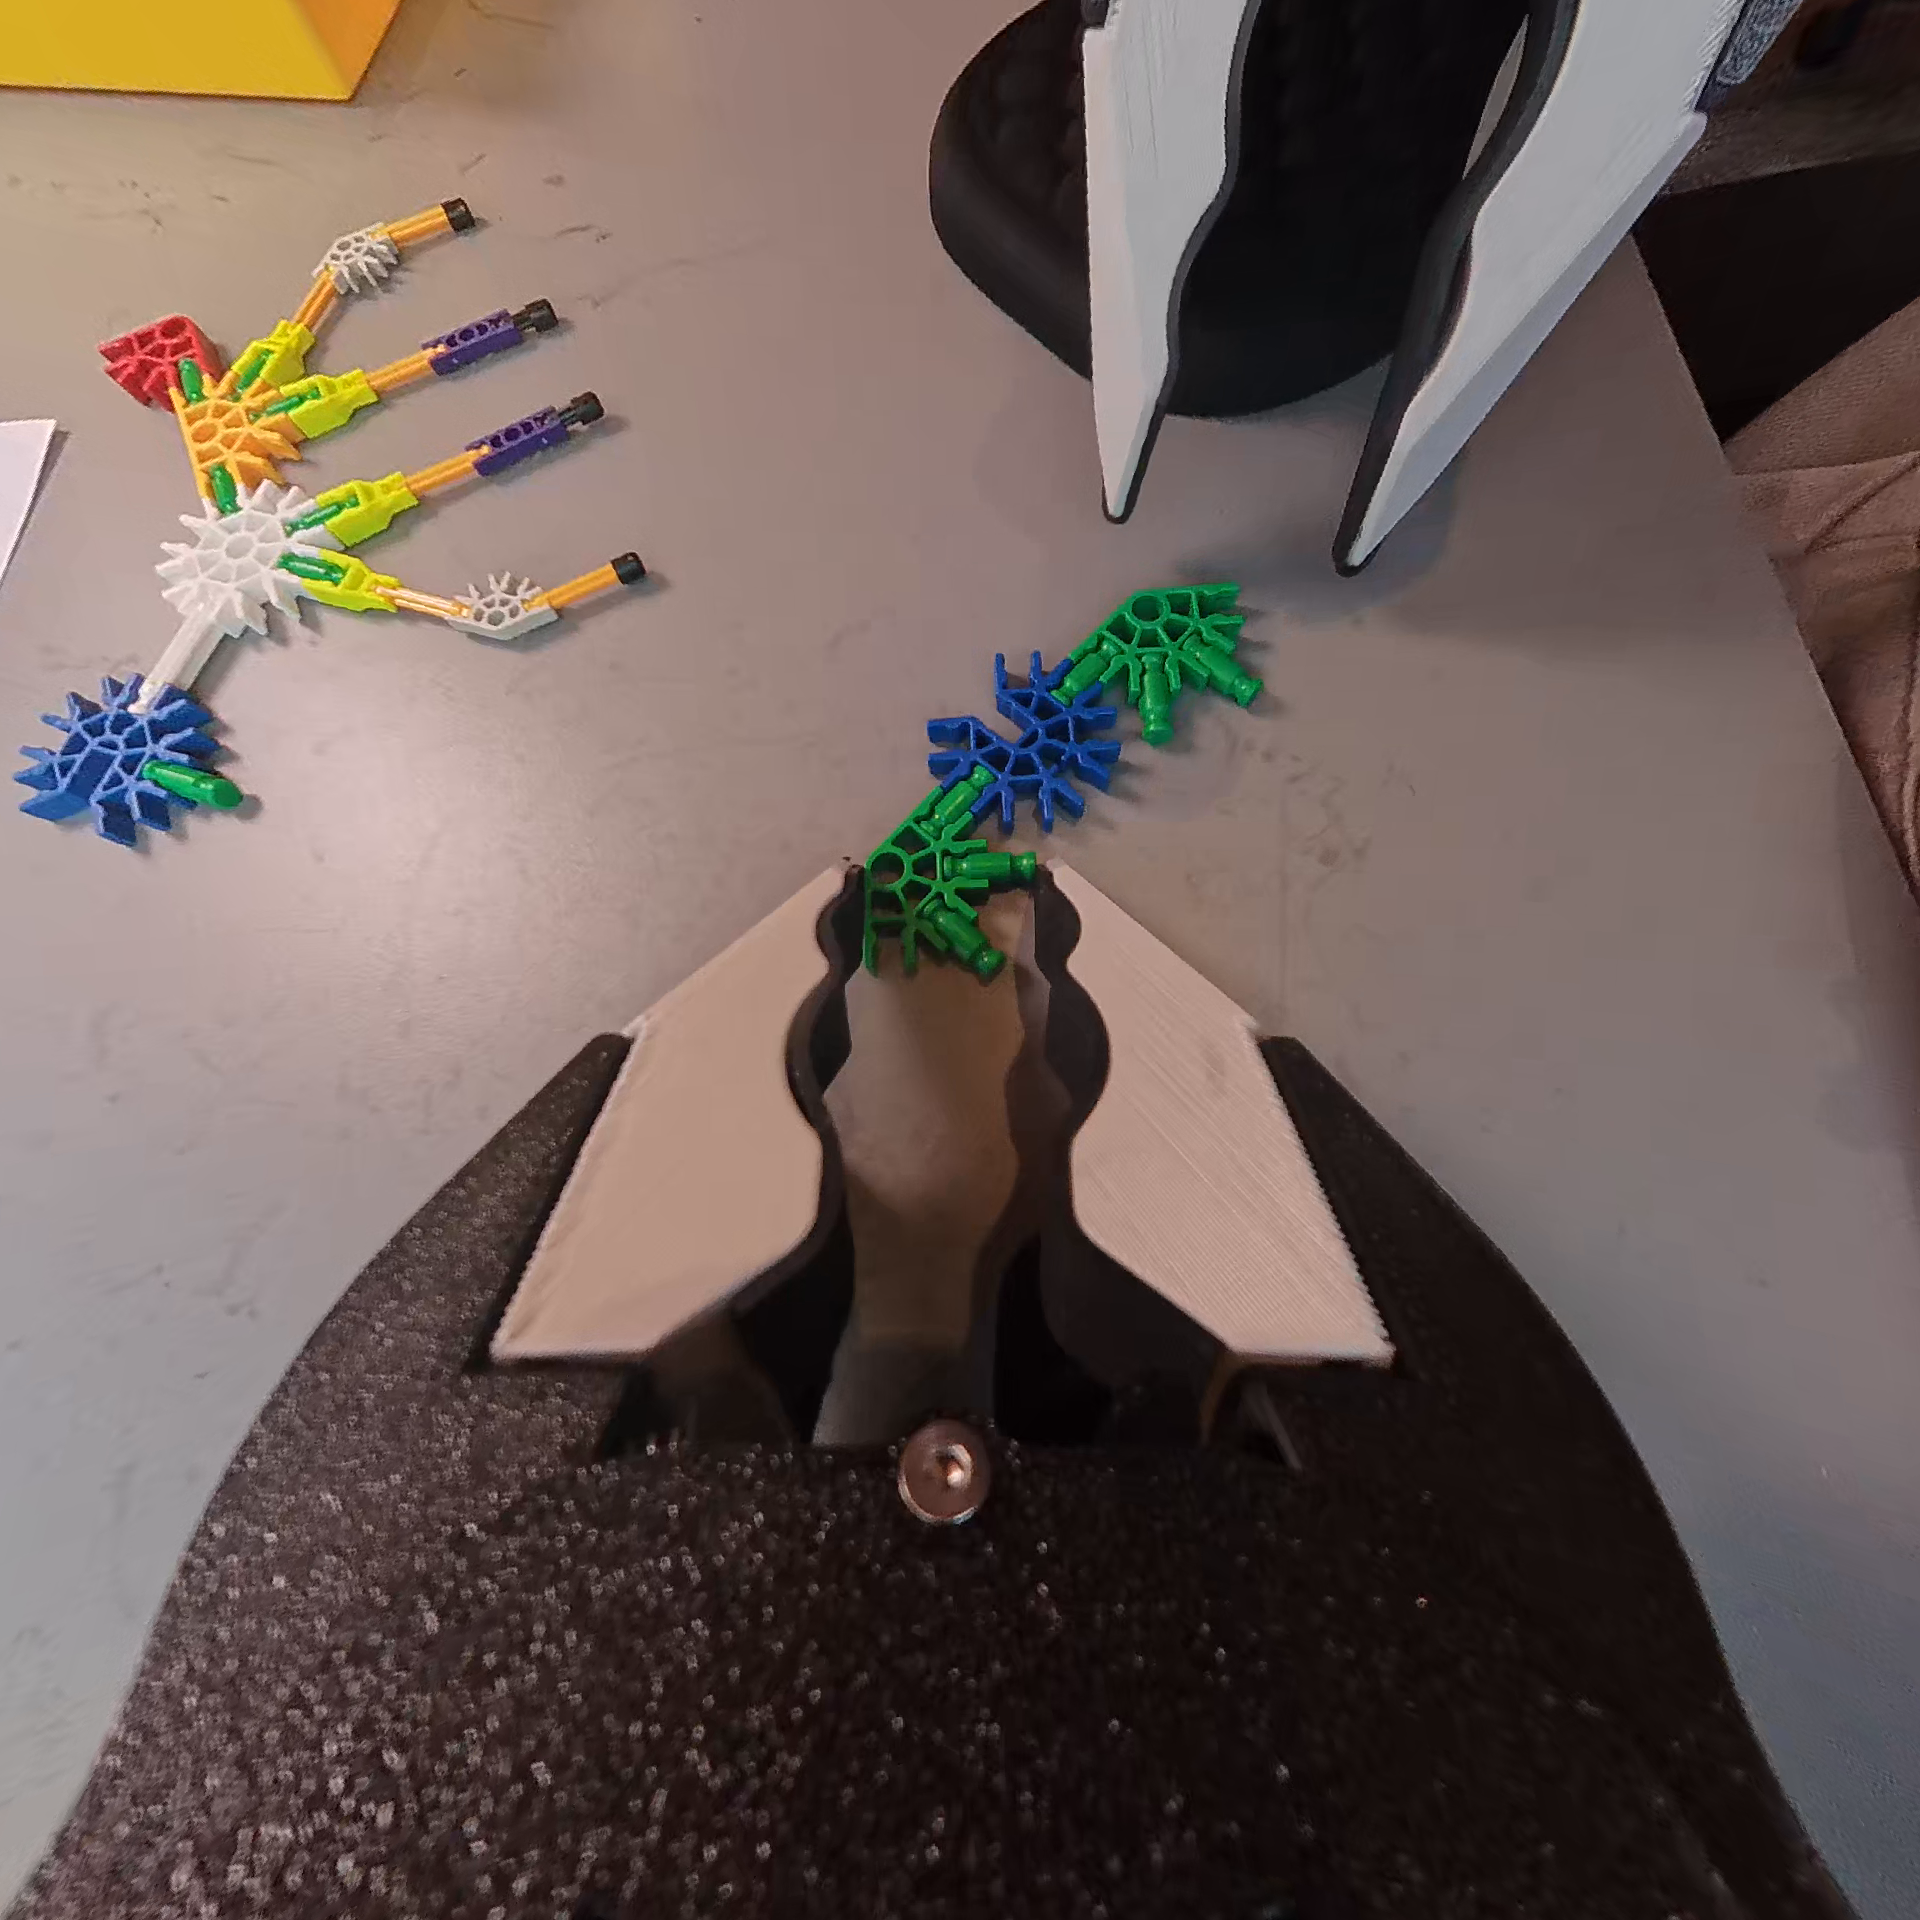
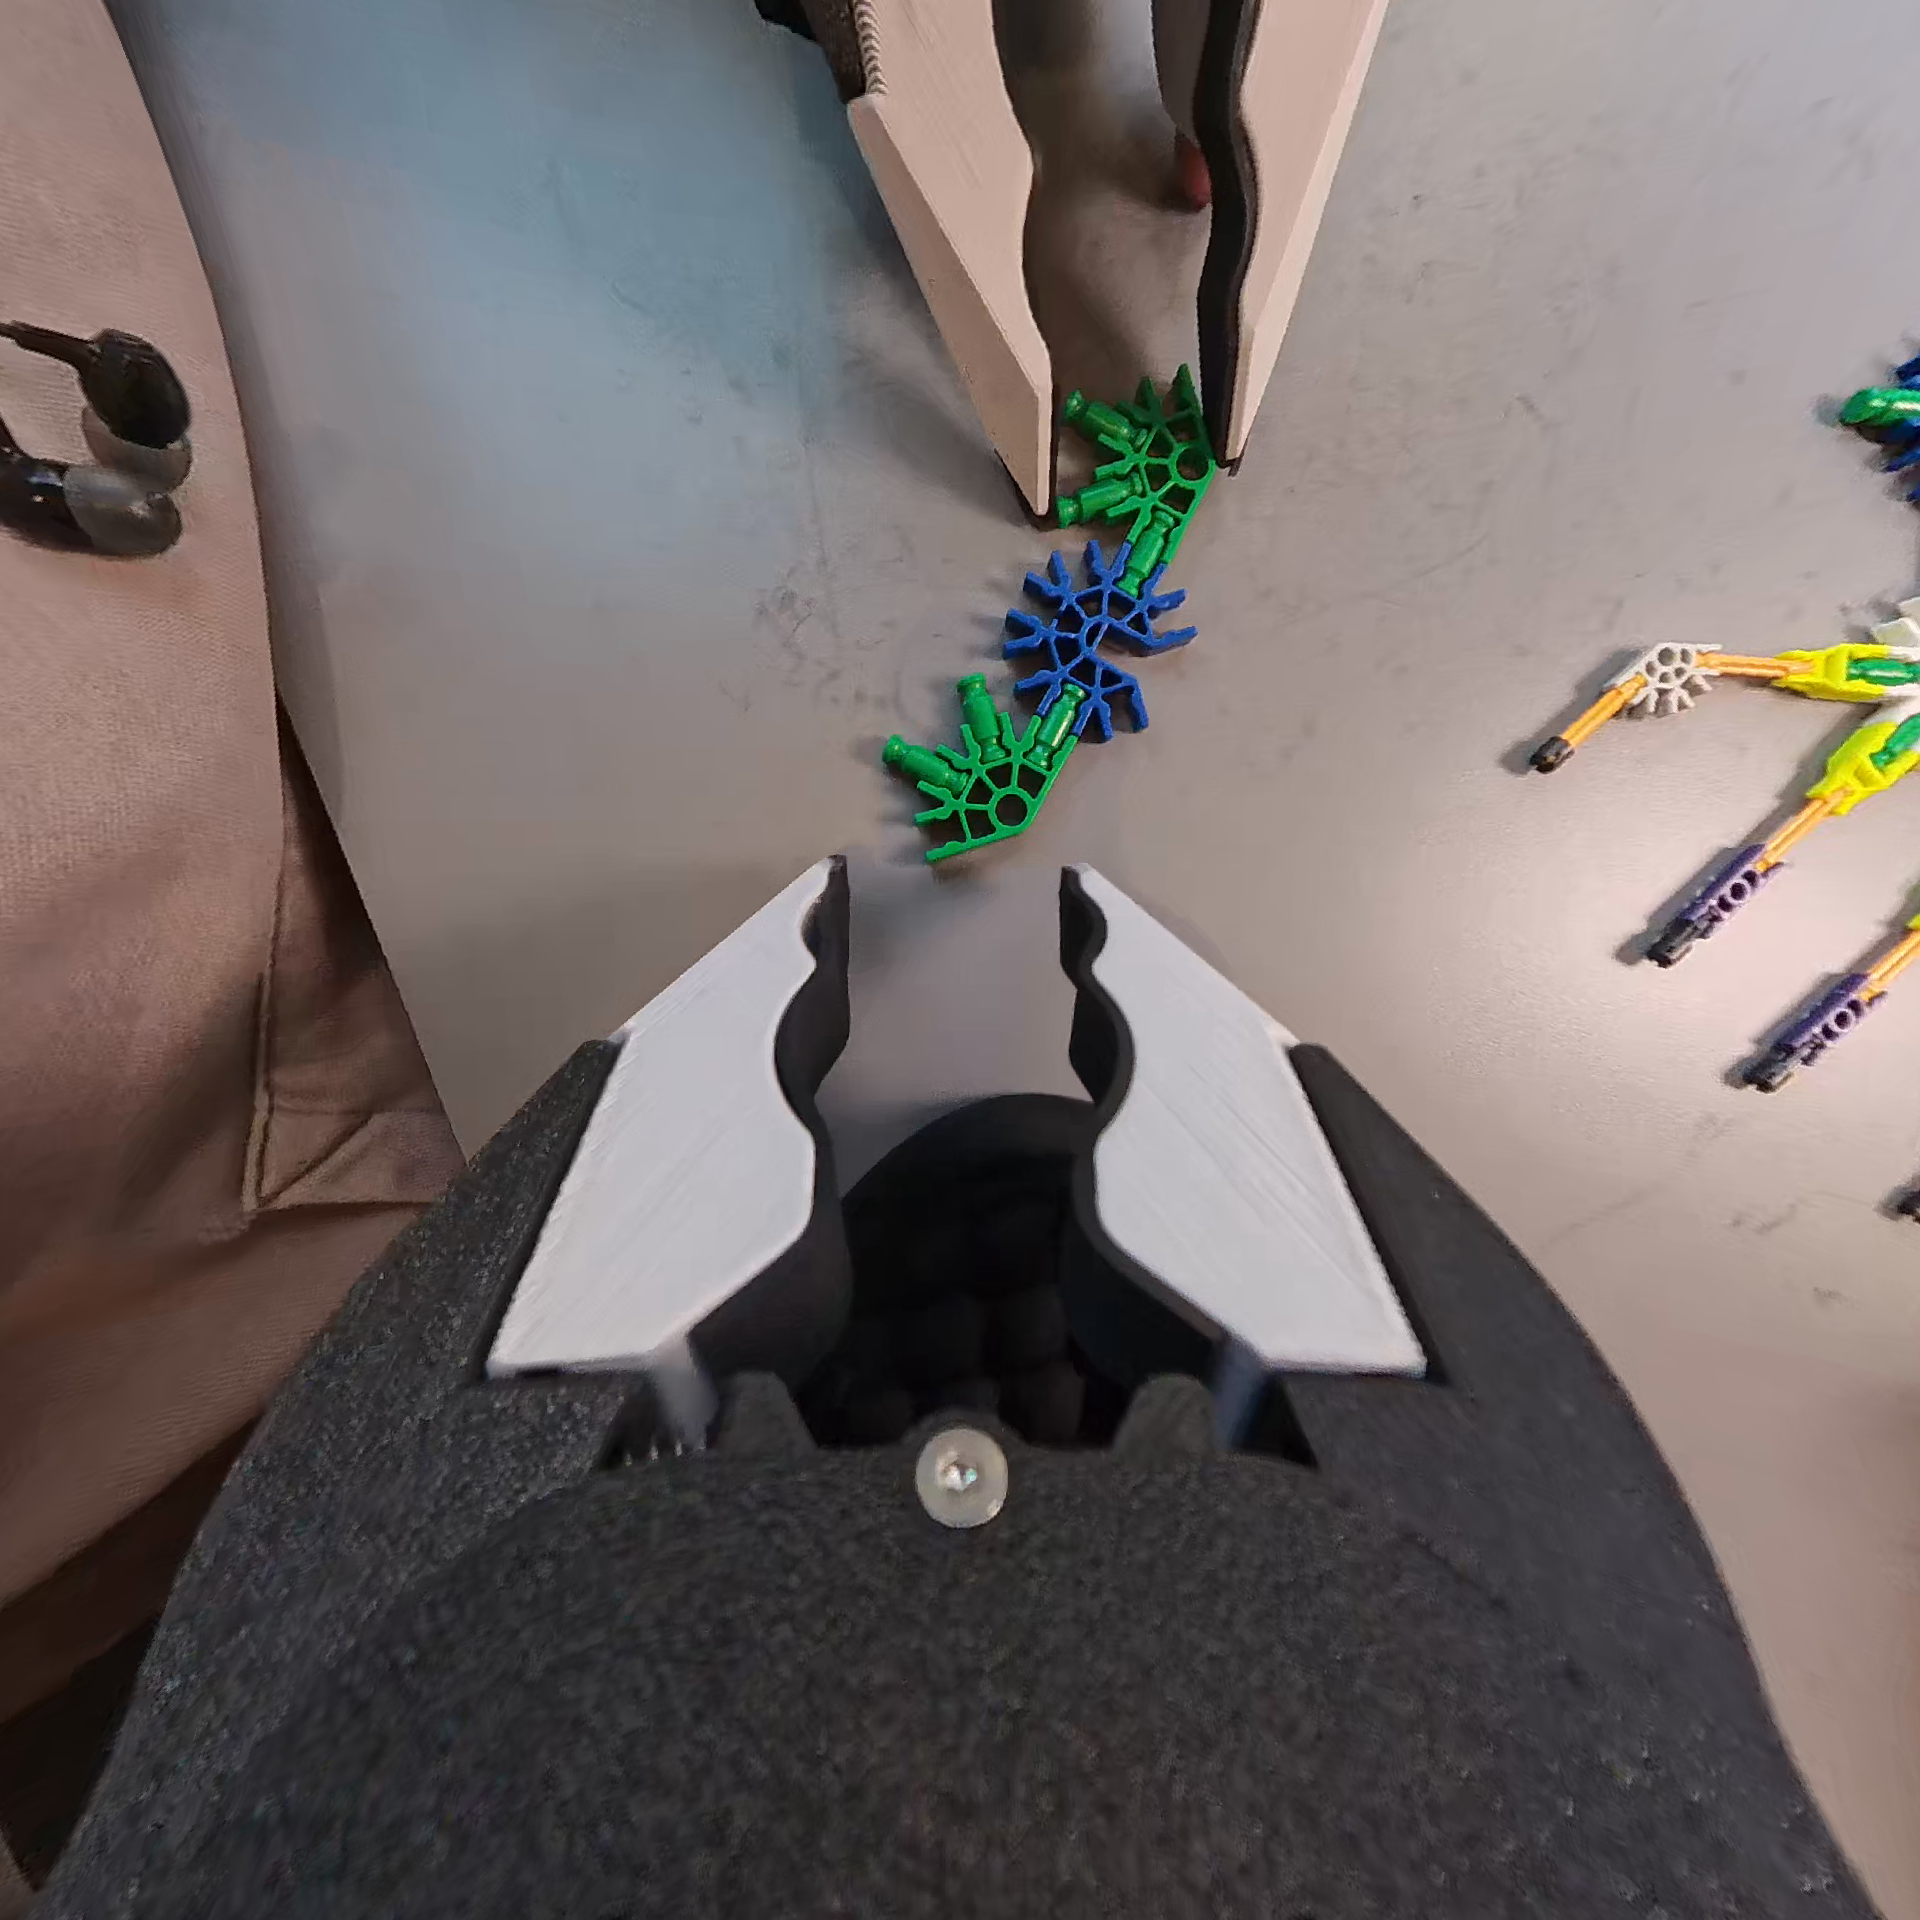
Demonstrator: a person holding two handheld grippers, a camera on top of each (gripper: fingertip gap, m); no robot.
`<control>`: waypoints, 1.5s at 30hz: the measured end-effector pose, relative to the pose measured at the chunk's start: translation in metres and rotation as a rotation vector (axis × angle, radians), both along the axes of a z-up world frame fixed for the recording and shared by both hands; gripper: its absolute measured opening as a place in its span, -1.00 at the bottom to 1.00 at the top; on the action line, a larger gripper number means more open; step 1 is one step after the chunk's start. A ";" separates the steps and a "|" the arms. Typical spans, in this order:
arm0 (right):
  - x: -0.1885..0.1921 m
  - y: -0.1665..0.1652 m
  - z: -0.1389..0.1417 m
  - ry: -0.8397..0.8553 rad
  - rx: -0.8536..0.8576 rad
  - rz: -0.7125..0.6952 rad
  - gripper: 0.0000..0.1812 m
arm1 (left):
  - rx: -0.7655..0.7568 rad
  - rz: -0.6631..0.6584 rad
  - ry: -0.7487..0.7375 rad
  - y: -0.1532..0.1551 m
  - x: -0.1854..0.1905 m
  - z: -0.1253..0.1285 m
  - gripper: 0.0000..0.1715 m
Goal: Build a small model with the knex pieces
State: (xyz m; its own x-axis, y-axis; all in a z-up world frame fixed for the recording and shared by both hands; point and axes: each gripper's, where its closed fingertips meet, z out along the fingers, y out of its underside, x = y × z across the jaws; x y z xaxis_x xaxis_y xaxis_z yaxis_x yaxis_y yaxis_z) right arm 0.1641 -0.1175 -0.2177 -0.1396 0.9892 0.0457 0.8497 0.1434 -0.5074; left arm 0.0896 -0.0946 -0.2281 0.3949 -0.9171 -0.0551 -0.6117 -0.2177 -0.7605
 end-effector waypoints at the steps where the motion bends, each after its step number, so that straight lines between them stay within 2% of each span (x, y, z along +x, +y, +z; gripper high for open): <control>1: -0.002 0.000 0.000 0.005 0.006 0.002 -0.57 | 0.000 0.001 0.000 0.000 0.000 0.000 -0.62; 5: -0.009 0.000 -0.006 -0.018 0.019 0.021 -0.58 | 0.023 0.007 0.003 0.001 0.000 0.001 -0.60; 7: -0.015 0.003 -0.006 -0.003 0.022 -0.001 -0.71 | 0.030 0.017 -0.001 0.003 -0.001 0.002 -0.54; 9: -0.019 0.003 -0.007 0.002 -0.006 -0.038 -0.75 | 0.043 0.027 -0.032 0.005 -0.004 0.008 -0.44; 11: -0.022 0.012 -0.007 0.005 -0.001 -0.122 -0.75 | 0.077 0.058 -0.076 0.011 -0.012 0.020 -0.44; 14: -0.023 0.041 -0.007 0.016 0.051 -0.317 -0.76 | 0.114 0.135 -0.076 0.021 -0.032 0.030 -0.44; 16: -0.027 0.043 -0.007 0.027 0.064 -0.368 -0.72 | 0.131 0.173 -0.066 0.024 -0.042 0.035 -0.46; 18: -0.039 0.017 -0.007 0.050 -0.013 -0.313 -0.40 | 0.136 0.189 -0.061 0.020 -0.047 0.037 -0.47; 21: -0.060 -0.051 0.017 0.181 -0.256 -0.071 -0.40 | 0.128 0.191 -0.039 0.010 -0.051 0.035 -0.50; 22: -0.062 -0.054 0.024 0.214 -0.259 -0.062 -0.40 | 0.127 0.189 -0.029 0.007 -0.052 0.034 -0.51; 27: -0.042 0.005 0.021 0.178 -0.035 -0.152 -0.42 | 0.112 0.166 -0.016 -0.005 -0.048 0.031 -0.51; 30: -0.031 0.043 0.007 0.083 0.128 -0.184 -0.41 | 0.107 0.158 0.004 -0.006 -0.042 0.024 -0.50; 32: -0.032 0.041 -0.008 0.016 0.053 -0.163 -0.43 | 0.105 0.164 0.020 -0.005 -0.040 0.020 -0.50; 34: -0.045 0.038 -0.008 0.052 -0.005 -0.135 -0.63 | 0.113 0.174 0.020 -0.003 -0.041 0.019 -0.49; 36: -0.048 0.050 -0.009 0.031 0.050 -0.104 -0.73 | 0.124 0.193 0.003 0.001 -0.044 0.022 -0.49; 40: -0.050 0.070 -0.010 -0.001 -0.007 -0.106 -0.46 | 0.115 0.237 -0.051 0.009 -0.053 0.027 -0.49; 42: -0.059 0.064 -0.008 0.045 -0.086 -0.025 -0.35 | 0.116 0.251 -0.052 0.012 -0.058 0.026 -0.49; 45: -0.074 0.058 -0.007 0.074 -0.217 0.005 -0.19 | 0.131 0.266 -0.065 0.017 -0.062 0.026 -0.48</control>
